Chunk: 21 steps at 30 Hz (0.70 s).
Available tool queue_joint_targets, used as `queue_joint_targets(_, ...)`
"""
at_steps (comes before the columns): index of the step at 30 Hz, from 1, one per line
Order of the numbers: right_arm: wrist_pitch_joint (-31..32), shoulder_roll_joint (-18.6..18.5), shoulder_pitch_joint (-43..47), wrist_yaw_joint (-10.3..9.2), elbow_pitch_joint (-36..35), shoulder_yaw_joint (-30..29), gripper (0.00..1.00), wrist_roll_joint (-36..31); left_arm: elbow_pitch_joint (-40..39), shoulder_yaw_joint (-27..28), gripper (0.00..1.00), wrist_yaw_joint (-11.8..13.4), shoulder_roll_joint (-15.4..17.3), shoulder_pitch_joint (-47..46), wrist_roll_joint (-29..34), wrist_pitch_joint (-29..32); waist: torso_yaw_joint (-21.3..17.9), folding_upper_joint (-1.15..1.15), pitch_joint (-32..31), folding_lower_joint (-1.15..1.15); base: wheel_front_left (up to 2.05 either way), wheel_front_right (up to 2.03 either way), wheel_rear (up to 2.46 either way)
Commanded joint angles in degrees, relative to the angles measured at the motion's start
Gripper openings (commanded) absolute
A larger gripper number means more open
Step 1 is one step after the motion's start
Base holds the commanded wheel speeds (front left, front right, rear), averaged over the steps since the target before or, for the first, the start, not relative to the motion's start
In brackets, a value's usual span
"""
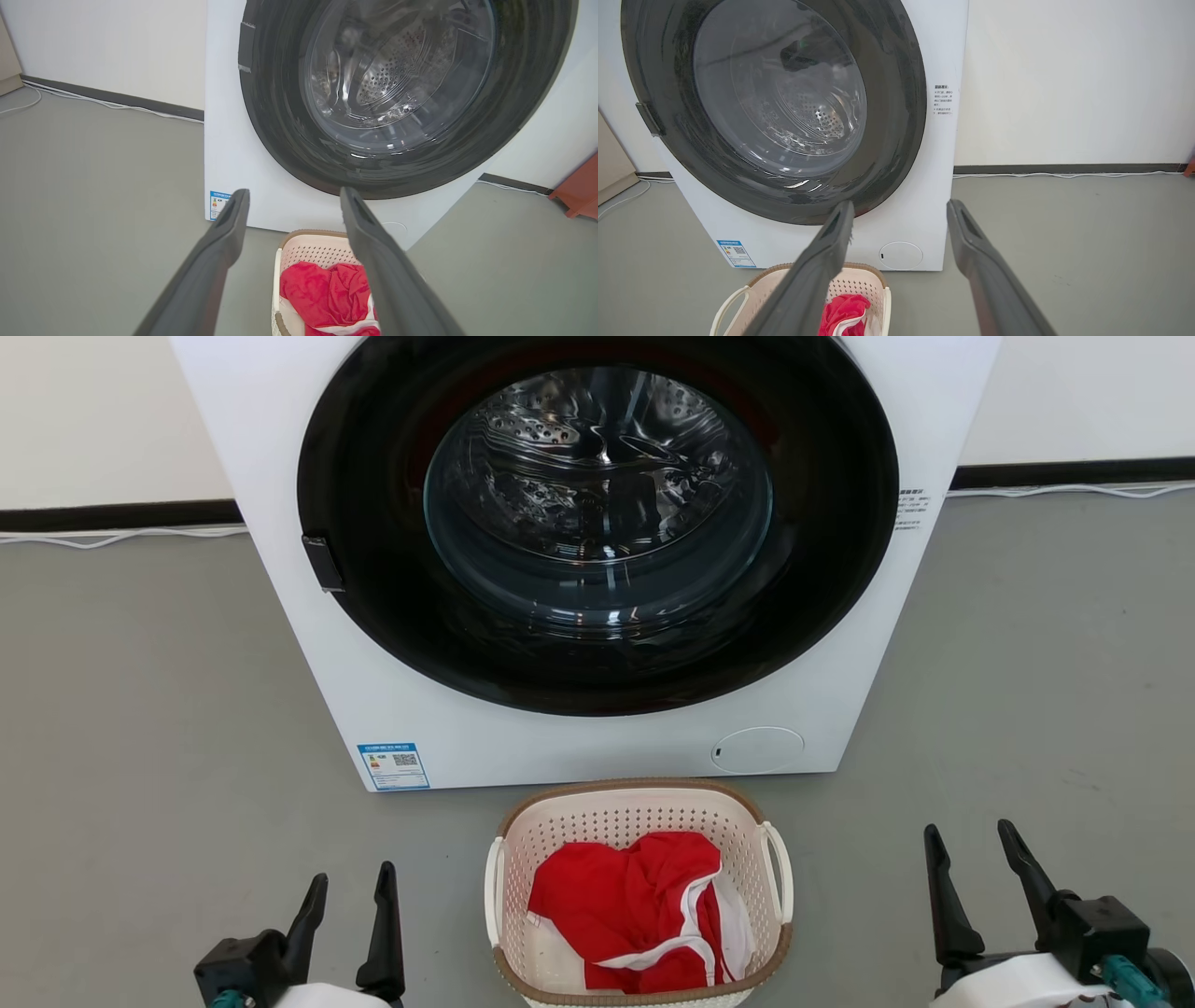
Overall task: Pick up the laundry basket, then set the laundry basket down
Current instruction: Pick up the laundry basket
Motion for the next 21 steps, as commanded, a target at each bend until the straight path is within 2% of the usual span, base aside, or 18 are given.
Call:
queue_joint_targets(1, -1.3, -0.3, -1.7, 0.38, -1.1, 1.1, 1.00, -2.5, -1.2, 1.2, 1.00, 0.3, 0.5, -1.4, 2.4, -1.1, 0.0, 0.00, 0.0, 0.00, 0.00, 0.00, 0.00)
queue_joint_targets(9, -2.6, -0.3, -1.9, 0.41, -0.9, 1.1, 1.00, -8.5, -1.2, 0.6, 1.00, 0.7, 0.6, -1.1, 7.5, -2.5, 0.0, 0.00, -0.1, 0.00, 0.00, 0.00, 0.00)
queue_joint_targets(21, -2.7, -0.3, -2.1, 0.41, -0.5, 1.1, 1.00, -7.9, -0.7, 0.6, 1.00, 0.4, 0.6, -1.2, 8.2, -2.5, -0.2, 0.00, 0.4, 0.00, 0.00, 0.00, 0.00)
